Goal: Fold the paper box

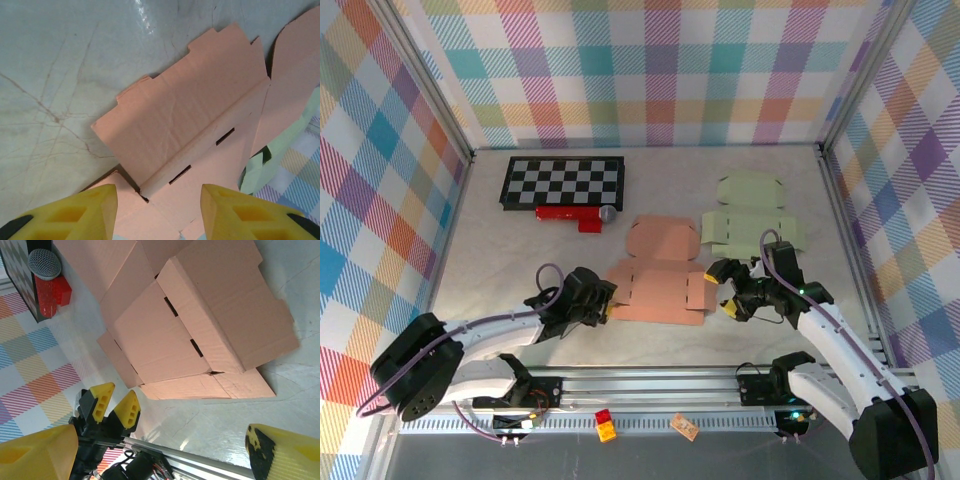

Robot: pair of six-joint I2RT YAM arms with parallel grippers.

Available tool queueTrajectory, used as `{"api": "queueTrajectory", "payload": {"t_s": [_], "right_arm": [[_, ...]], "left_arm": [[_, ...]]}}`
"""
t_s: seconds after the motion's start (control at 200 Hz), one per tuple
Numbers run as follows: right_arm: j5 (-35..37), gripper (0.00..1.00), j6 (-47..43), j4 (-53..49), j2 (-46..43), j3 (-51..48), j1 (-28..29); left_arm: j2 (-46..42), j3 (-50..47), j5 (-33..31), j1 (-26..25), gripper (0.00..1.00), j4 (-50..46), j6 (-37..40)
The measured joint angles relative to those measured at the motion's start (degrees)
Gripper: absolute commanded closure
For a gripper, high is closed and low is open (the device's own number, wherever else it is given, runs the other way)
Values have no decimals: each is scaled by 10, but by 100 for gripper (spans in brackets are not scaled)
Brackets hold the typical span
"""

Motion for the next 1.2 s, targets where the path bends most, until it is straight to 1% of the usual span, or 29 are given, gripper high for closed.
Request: {"api": "queueTrajectory", "payload": {"t_s": [0.405,0.63,0.745,0.87,0.905,1.07,1.2], "right_arm": [[-6,13,11,12,11,0,0],[-6,13,12,13,11,0,0],[-6,13,13,14,9,-2,0],[-6,13,14,14,9,-4,0],[-6,13,14,14,8,-4,0],[-8,16,25,15,4,-7,0],[-12,18,65,28,-15,-21,10]], "left_arm": [[46,-24,-15,0,61,78,-9],[71,-27,-19,0,68,121,-9],[73,-28,-23,0,77,131,-9],[73,-28,-26,0,93,134,-6],[73,-28,-26,0,100,134,-5],[66,-27,-30,-2,100,132,-2],[47,-10,-30,-3,100,112,1]]}}
